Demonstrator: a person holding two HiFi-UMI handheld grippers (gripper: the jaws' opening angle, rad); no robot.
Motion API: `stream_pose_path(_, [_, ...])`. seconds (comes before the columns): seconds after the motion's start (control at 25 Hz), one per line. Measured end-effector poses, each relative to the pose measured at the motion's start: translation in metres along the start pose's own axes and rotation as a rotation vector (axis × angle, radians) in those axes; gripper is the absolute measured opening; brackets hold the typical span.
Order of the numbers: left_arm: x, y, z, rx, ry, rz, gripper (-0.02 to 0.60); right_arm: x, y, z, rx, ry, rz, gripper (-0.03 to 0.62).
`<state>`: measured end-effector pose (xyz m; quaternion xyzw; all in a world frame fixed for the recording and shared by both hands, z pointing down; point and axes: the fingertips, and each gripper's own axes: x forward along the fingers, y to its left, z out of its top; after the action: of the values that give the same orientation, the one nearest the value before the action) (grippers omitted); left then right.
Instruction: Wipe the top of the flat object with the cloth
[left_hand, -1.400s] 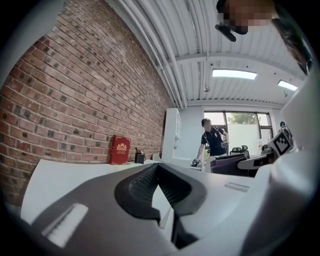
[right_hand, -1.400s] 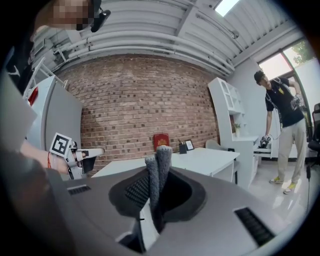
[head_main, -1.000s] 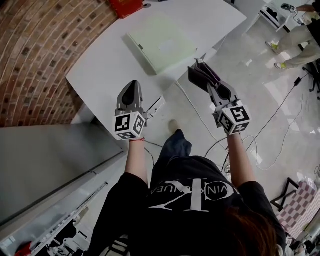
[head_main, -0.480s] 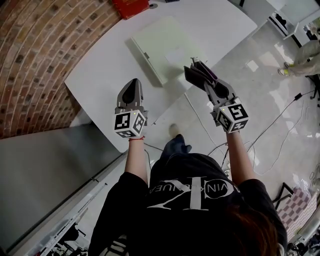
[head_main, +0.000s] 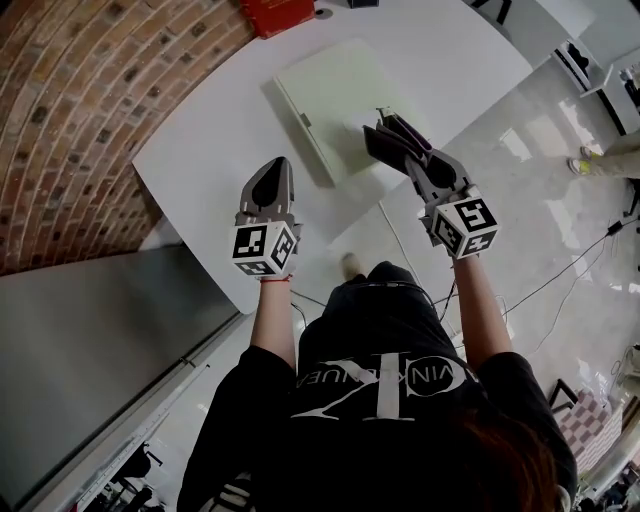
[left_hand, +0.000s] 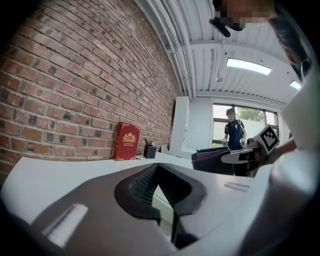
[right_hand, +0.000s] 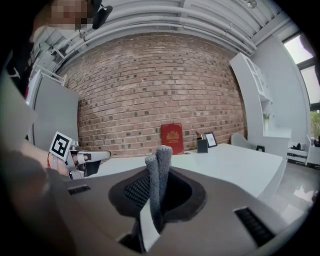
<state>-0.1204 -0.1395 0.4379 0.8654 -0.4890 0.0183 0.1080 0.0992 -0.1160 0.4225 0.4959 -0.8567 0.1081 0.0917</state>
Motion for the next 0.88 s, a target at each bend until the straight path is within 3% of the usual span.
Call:
stream_pose_path(0.52, [0.041,0.005,0.003,-0.003,0.021,-0.001,0.011,0.045,-0.008,0.017,-0.064,0.054,0.094,0.058])
stream_pose_path(0.88, [0.083,0.025,-0.016,-0.037,0.103,0.032,0.011,0.106,-0.015,0.030,-0.106,0.111,0.207,0.058])
